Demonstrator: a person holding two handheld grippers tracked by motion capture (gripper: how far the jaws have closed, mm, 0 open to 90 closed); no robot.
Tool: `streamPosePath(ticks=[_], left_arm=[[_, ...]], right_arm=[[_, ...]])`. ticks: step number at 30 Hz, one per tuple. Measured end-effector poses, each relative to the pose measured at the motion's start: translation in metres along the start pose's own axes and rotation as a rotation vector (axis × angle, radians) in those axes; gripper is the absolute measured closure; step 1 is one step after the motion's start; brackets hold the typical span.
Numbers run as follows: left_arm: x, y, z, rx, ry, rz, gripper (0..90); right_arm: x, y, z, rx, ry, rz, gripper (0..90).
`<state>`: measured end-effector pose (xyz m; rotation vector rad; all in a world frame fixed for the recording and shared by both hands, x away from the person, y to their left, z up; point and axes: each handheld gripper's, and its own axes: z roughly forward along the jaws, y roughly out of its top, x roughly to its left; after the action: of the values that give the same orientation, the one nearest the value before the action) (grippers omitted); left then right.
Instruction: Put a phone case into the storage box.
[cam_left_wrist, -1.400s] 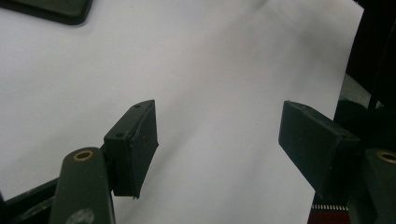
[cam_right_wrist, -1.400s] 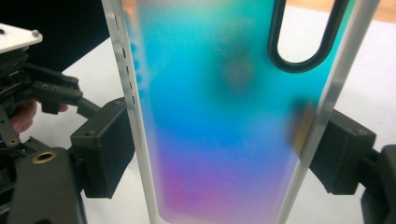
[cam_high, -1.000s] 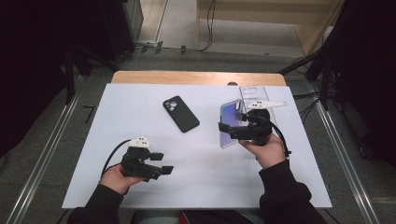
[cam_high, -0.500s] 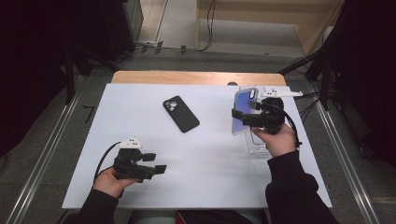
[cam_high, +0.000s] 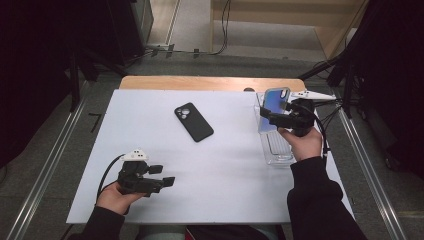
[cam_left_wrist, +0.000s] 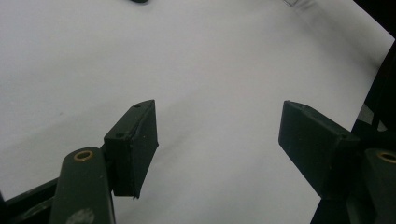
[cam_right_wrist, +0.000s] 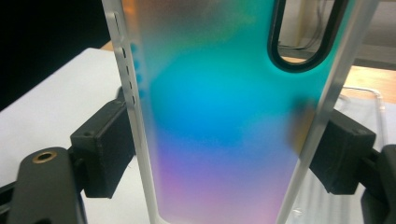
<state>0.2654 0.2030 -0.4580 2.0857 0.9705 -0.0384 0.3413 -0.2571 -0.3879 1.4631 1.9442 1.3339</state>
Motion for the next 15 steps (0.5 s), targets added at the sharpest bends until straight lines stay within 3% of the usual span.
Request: streamPosePath(ticks=[5, 15], left_arm=[[0.002, -0.001, -0.001, 0.0, 0.005, -0.005, 28.4], [0.001, 0.0, -0.001, -0.006, 0.009, -0.006, 28.4]], right_arm=[[-0.013, 0.003, 0.006, 0.001, -0.033, 0.028, 16.3], [-0.026, 0.011, 0.015, 0.0, -0.078, 0.017, 16.3]])
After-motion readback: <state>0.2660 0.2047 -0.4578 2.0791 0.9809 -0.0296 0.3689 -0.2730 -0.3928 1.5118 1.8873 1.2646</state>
